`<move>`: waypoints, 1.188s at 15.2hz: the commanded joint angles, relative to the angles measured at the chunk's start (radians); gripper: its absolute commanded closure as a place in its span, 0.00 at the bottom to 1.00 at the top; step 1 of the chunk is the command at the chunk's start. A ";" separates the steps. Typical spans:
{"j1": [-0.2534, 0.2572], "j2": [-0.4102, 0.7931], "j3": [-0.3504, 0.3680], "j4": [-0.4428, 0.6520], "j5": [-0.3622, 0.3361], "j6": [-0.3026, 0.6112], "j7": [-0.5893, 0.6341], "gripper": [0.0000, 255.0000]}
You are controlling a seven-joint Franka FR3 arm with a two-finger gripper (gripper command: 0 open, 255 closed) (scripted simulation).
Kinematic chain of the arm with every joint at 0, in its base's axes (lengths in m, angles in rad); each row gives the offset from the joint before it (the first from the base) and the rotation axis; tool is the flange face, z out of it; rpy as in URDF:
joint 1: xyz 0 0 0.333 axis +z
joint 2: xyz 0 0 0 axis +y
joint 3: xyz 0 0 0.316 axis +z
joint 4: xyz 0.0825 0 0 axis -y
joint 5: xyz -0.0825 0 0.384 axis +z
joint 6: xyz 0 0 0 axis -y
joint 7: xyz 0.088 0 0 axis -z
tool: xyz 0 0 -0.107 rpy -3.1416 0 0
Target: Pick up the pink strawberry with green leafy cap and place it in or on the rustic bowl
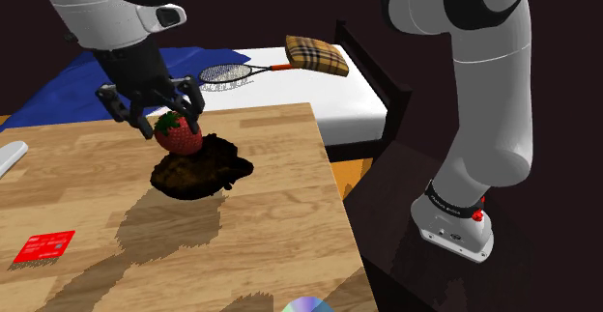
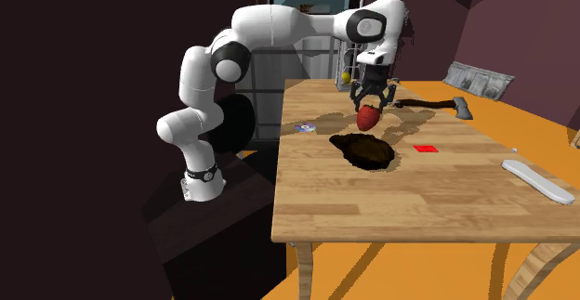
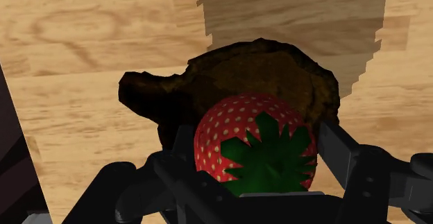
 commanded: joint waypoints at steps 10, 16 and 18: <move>-0.050 -0.019 0.001 -0.176 0.009 0.153 0.008 1.00; -0.050 -0.019 0.001 -0.176 0.009 0.153 0.008 1.00; -0.050 -0.019 0.001 -0.176 0.009 0.153 0.008 0.00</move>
